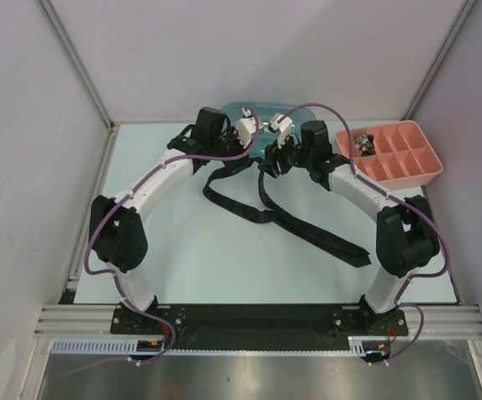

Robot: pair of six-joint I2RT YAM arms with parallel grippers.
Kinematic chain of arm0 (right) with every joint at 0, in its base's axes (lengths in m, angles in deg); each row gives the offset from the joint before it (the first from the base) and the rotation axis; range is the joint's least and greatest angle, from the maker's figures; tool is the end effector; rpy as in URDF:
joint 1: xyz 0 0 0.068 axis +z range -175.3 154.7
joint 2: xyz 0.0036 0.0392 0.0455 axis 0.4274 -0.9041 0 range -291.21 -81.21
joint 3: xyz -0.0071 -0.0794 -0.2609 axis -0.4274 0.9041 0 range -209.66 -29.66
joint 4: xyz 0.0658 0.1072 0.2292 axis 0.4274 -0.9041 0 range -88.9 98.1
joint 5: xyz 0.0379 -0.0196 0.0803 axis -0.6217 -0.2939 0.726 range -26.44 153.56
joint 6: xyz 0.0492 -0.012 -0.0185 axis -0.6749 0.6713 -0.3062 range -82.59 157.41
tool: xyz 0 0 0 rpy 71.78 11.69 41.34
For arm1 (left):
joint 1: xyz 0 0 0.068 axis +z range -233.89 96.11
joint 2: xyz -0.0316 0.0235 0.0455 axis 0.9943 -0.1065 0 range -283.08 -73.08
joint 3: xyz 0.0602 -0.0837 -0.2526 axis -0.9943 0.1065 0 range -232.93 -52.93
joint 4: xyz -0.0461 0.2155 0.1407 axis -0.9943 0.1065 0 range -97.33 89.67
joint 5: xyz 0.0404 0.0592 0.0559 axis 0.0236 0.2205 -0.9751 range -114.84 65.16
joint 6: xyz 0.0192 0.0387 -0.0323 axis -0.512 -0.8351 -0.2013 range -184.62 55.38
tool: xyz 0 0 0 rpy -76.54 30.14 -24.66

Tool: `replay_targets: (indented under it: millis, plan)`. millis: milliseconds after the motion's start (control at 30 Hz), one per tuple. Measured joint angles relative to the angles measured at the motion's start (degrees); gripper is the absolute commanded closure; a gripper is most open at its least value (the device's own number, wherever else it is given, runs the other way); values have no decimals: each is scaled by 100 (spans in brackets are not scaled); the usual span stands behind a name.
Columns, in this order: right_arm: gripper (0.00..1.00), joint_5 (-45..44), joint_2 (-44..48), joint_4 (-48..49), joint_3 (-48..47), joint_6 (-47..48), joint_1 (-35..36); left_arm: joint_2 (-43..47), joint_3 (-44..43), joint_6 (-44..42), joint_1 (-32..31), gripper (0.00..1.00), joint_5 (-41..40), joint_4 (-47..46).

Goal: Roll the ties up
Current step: Flatten out the tie at the center of the board.

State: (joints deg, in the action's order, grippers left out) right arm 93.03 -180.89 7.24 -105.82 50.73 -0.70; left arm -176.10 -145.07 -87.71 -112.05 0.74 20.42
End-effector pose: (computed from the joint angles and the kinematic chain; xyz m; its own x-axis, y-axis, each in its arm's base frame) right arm 0.3642 0.1861 0.2877 -0.1879 -0.3067 -0.9331 -0.8356 0.5492 -0.0122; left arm 0.3580 -0.2090 0.3171 -0.2228 0.5205 -0.8243 0.8810 0.4695 0.0583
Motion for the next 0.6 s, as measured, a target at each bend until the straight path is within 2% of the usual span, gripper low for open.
replay_targets:
  millis: [167, 267, 300, 400, 533, 567, 600]
  plan:
    - [41, 278, 76, 254, 354, -160, -129, 153, 0, 219, 0, 100, 114, -35]
    - [30, 372, 118, 350, 424, -229, -170, 243, 0, 339, 0, 100, 203, -72]
    - [22, 391, 127, 385, 426, -264, -173, 256, 0, 363, 0, 100, 214, -74]
    - [17, 426, 168, 520, 426, -361, -173, 264, 0, 450, 0, 100, 271, -109]
    - [19, 422, 221, 678, 426, -474, -151, 264, 0, 520, 0, 100, 337, -107]
    - [22, 422, 234, 710, 426, -490, -142, 264, 0, 529, 0, 100, 354, -105]
    - [29, 422, 240, 730, 426, -496, -142, 264, 0, 557, 0, 100, 374, -103]
